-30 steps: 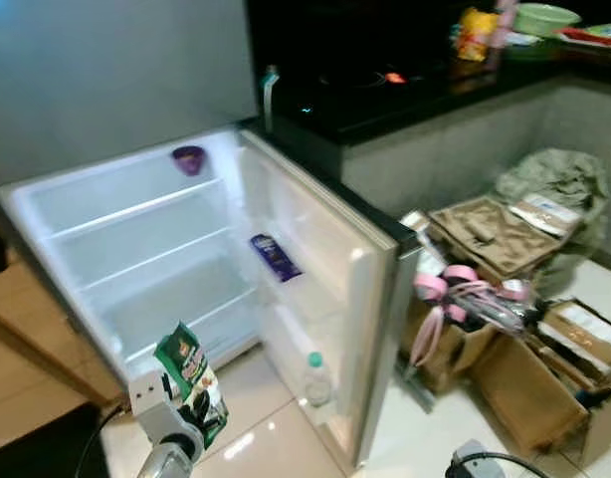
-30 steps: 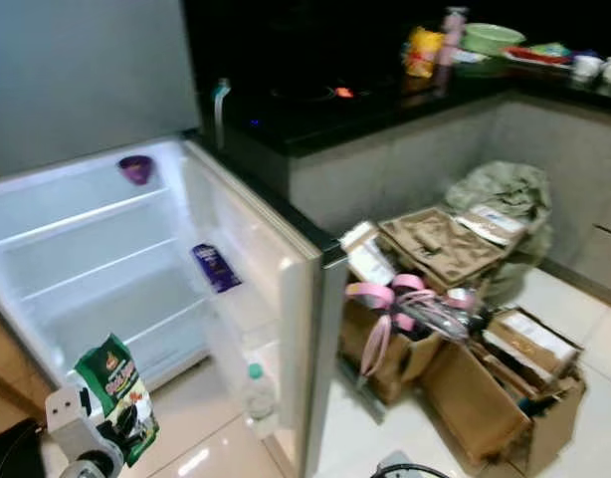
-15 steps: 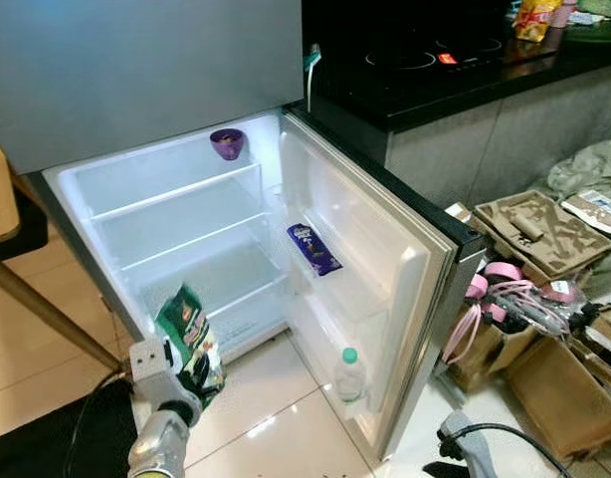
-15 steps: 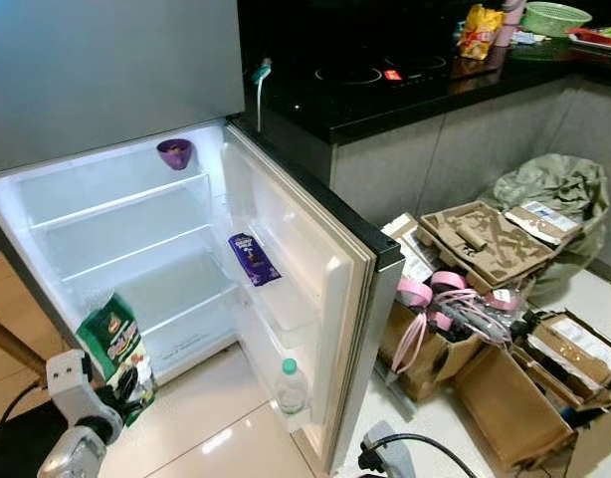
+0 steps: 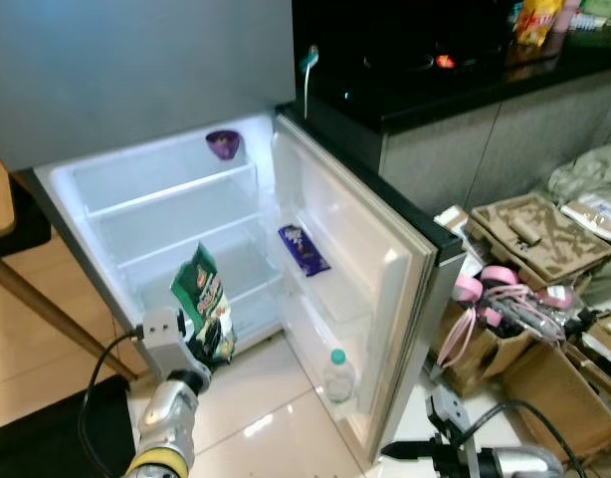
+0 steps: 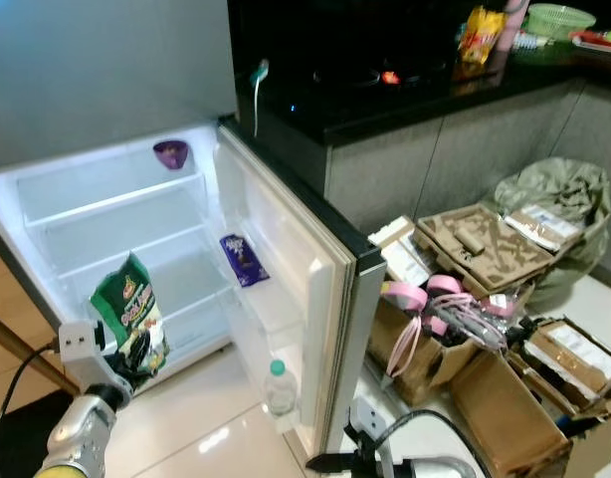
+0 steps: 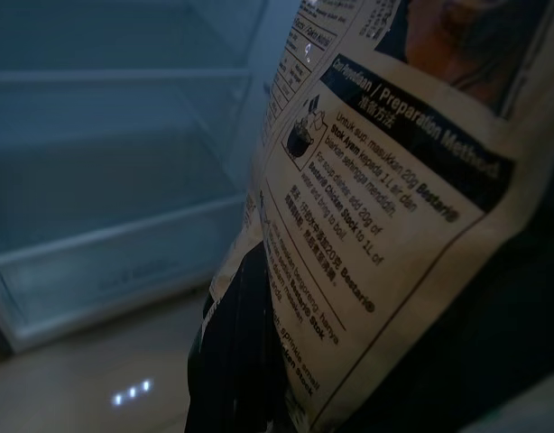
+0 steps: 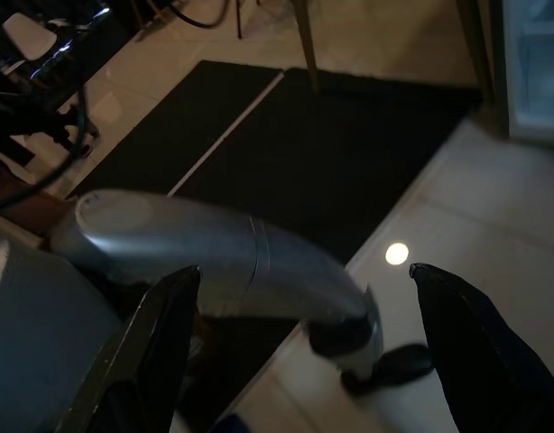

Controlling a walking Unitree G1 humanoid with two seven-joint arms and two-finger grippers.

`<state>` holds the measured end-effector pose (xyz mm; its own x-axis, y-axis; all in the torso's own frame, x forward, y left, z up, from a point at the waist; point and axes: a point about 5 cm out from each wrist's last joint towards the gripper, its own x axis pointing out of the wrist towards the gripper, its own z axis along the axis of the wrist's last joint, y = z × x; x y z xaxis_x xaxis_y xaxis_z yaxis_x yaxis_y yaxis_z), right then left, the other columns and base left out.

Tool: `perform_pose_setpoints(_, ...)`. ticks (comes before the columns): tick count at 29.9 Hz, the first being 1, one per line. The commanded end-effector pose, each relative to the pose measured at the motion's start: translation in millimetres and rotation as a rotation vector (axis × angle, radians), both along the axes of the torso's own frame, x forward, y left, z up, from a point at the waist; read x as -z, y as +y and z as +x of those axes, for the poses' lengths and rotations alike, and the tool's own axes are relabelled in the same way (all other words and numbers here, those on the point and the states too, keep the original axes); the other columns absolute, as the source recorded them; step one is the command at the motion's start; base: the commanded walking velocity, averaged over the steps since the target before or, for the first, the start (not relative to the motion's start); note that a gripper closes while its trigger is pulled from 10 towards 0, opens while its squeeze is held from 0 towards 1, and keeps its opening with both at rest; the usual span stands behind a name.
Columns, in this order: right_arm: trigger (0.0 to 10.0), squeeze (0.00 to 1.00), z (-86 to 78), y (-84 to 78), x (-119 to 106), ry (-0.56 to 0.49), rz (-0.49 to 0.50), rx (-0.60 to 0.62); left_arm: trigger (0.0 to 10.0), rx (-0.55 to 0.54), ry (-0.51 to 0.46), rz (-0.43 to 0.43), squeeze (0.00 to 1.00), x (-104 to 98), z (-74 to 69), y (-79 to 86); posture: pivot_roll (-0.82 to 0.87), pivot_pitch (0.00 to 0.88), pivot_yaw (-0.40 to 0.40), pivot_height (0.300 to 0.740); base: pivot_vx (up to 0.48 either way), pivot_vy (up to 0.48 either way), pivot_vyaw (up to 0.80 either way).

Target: Restocking fridge

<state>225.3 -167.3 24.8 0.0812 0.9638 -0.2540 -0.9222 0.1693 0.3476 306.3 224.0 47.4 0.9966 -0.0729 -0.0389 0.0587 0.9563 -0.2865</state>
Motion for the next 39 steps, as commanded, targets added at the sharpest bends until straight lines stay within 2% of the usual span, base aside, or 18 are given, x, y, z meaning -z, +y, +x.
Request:
perform_pose_setpoints(1,10.0,0.0,2.5,6.8,-14,-0.052,0.052,-0.035,10.0,-0.009,-0.086,0.034,0.0,-17,5.6,9.3,-0.09,0.067,0.015,0.74,0.0,0.0,0.0)
perform_pose_setpoints(3,10.0,0.0,4.2,9.7,-21,-0.076,0.073,-0.04,10.0,-0.002,-0.104,0.036,0.0,-21,7.6,8.2,-0.09,0.067,0.015,0.74,0.0,0.0,0.0)
perform_pose_setpoints(4,10.0,0.0,9.3,13.0,-26,-0.124,0.08,-0.011,10.0,0.012,-0.121,0.038,0.0,-24,9.6,6.0,-0.09,0.067,0.015,0.74,0.0,0.0,0.0)
perform_pose_setpoints(7,10.0,0.0,15.1,16.3,-32,-0.168,0.096,0.027,10.0,0.033,-0.137,0.041,0.0,-27,11.8,2.5,-0.09,0.067,0.013,0.74,0.0,0.0,0.0)
perform_pose_setpoints(8,10.0,0.0,15.1,16.3,-32,-0.168,0.096,0.027,10.0,0.033,-0.137,0.041,0.0,-27,11.8,2.5,-0.09,0.067,0.013,0.74,0.0,0.0,0.0)
perform_pose_setpoints(10,10.0,0.0,24.3,15.0,-38,-0.201,0.085,0.114,10.0,0.049,-0.158,0.033,0.0,-31,13.9,-2.0,-0.09,0.067,0.013,0.74,0.0,0.0,0.0)
perform_pose_setpoints(13,10.0,0.0,26.9,13.8,-39,-0.207,0.076,0.142,10.0,0.054,-0.166,0.03,0.0,-32,14.5,-3.5,-0.09,0.067,0.013,0.74,0.0,0.0,0.0)
perform_pose_setpoints(14,10.0,0.0,28.0,8.6,-40,-0.196,0.042,0.166,10.0,0.066,-0.166,0.028,0.0,-32,15.4,-7.0,-0.09,0.067,0.013,0.74,0.0,0.0,0.0)
perform_pose_setpoints(17,10.0,0.0,28.1,5.0,-41,-0.184,0.018,0.175,10.0,0.073,-0.165,0.027,0.0,-32,16.0,-9.4,-0.09,0.068,0.013,0.74,0.0,0.0,0.0)
perform_pose_setpoints(19,10.0,0.0,35.2,-12.2,-45,-0.173,-0.031,0.262,10.0,0.103,-0.167,0.014,0.0,-31,17.1,-18.4,-0.1,0.067,0.014,0.74,0.0,0.0,0.0)
perform_pose_setpoints(21,10.0,0.0,36.7,-18.5,-47,-0.17,-0.054,0.29,10.0,0.114,-0.171,0.005,0.0,-32,17.7,-21.9,-0.1,0.067,0.014,0.74,0.0,0.0,0.0)
perform_pose_setpoints(26,10.0,0.0,37.6,-26.2,-51,-0.165,-0.078,0.32,10.0,0.143,-0.188,-0.014,0.0,-34,19.8,-30.1,-0.1,0.067,0.013,0.74,0.0,0.0,0.0)
perform_pose_setpoints(27,10.0,0.0,40.1,-29.1,-54,-0.163,-0.074,0.342,10.0,0.18,-0.217,-0.027,0.0,-39,22.1,-40.2,-0.1,0.067,0.013,0.74,0.0,0.0,0.0)
perform_pose_setpoints(31,10.0,0.0,39.5,-27.2,-56,-0.156,-0.058,0.336,10.0,0.214,-0.255,-0.026,0.0,-46,24.4,-50.7,-0.1,0.067,0.013,0.74,0.0,0.0,0.0)
perform_pose_setpoints(34,10.0,0.0,35.6,-21.8,-56,-0.14,-0.038,0.311,10.0,0.237,-0.347,-0.047,0.0,-66,30.1,-66.4,-0.1,0.065,0.013,0.74,0.0,0.0,0.0)
perform_pose_setpoints(36,10.0,0.0,35.6,-21.8,-56,-0.14,-0.038,0.311,10.0,0.237,-0.347,-0.047,0.0,-66,30.1,-66.4,-0.1,0.065,0.013,0.74,0.0,0.0,0.0)
perform_pose_setpoints(39,10.0,0.0,32.9,-18.5,-54,-0.127,-0.031,0.295,10.0,0.265,-0.423,-0.041,0.0,-85,33.9,-80.8,-0.1,0.065,0.014,0.74,0.0,0.0,0.0)
